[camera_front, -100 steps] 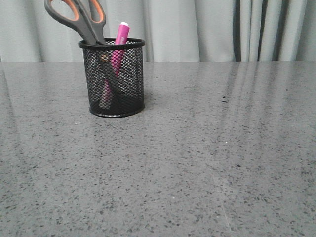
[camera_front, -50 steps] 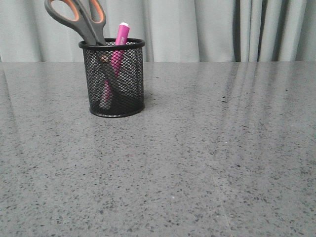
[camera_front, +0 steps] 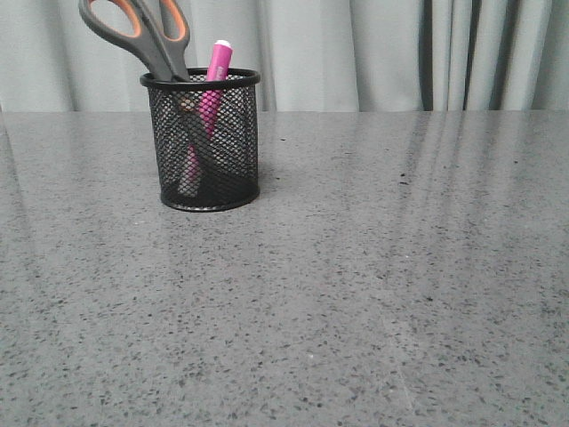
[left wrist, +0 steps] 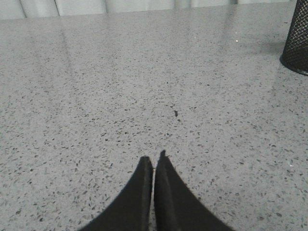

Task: Put pen and scissors into bin

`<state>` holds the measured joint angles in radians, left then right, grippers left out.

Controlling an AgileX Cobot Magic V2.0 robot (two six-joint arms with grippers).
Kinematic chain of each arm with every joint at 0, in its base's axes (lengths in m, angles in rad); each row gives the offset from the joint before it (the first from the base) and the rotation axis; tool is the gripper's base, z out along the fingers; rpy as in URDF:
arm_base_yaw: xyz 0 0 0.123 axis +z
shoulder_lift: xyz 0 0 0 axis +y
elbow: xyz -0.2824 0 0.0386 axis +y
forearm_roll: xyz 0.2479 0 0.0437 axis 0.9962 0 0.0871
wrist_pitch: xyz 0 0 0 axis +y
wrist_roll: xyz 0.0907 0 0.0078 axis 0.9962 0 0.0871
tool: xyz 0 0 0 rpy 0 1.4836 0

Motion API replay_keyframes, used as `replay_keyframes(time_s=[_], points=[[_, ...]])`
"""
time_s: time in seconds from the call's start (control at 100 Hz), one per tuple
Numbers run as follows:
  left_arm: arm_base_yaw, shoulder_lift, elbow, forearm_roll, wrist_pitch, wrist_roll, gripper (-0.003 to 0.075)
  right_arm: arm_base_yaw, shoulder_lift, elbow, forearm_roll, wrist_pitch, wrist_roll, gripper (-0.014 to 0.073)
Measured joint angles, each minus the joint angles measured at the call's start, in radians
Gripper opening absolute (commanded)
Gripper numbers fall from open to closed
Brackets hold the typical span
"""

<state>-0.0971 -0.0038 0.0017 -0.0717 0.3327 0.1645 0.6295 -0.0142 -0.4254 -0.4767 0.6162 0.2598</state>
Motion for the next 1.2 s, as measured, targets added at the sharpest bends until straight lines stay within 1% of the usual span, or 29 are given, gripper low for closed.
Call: replay_keyframes(time_s=[0.2, 0.3, 0.35, 0.42, 0.47, 0.49, 0.54, 0.59, 0.62, 0.69, 0.8, 0.88, 1.2], points=[[0.000, 0.000, 0.000, -0.002, 0.000, 0.000, -0.0019, 0.000, 0.000, 0.010, -0.004, -0.002, 0.000, -0.0059], [0.000, 0.000, 0.000, -0.002, 0.000, 0.000, -0.0019, -0.019, 0.000, 0.070, -0.014, -0.024, 0.000, -0.0059], [0.000, 0.000, 0.000, -0.002, 0.000, 0.000, -0.0019, -0.047, 0.000, 0.115, 0.017, -0.068, 0.000, -0.0059], [0.000, 0.000, 0.000, -0.002, 0.000, 0.000, -0.0019, -0.117, 0.000, 0.198, 0.099, -0.163, -0.002, -0.0059], [0.000, 0.000, 0.000, -0.002, 0.000, 0.000, -0.0019, -0.196, 0.000, 0.270, 0.175, -0.255, -0.021, -0.0059], [0.000, 0.000, 0.000, -0.002, 0.000, 0.000, -0.0019, -0.217, 0.000, 0.304, 0.210, -0.297, -0.039, -0.0059], [0.000, 0.000, 0.000, -0.002, 0.000, 0.000, -0.0019, -0.308, 0.000, 0.382, 0.296, -0.405, -0.103, -0.0059], [0.000, 0.000, 0.000, -0.002, 0.000, 0.000, -0.0019, -0.386, 0.000, 0.429, 0.370, -0.455, -0.174, -0.0059], [0.000, 0.000, 0.000, -0.002, 0.000, 0.000, -0.0019, -0.427, 0.000, 0.435, 0.402, -0.449, -0.222, -0.0059], [0.000, 0.000, 0.000, -0.002, 0.000, 0.000, -0.0019, -0.514, 0.000, 0.435, 0.466, -0.429, -0.283, -0.0059], [0.000, 0.000, 0.000, -0.002, 0.000, 0.000, -0.0019, -0.591, 0.000, 0.435, 0.521, -0.347, -0.313, -0.0059], [0.000, 0.000, 0.000, -0.002, 0.000, 0.000, -0.0019, -0.607, 0.000, 0.435, 0.535, -0.290, -0.319, -0.0059], [0.000, 0.000, 0.000, -0.002, 0.000, 0.000, -0.0019, -0.609, 0.000, 0.435, 0.541, -0.286, -0.324, -0.0059]])
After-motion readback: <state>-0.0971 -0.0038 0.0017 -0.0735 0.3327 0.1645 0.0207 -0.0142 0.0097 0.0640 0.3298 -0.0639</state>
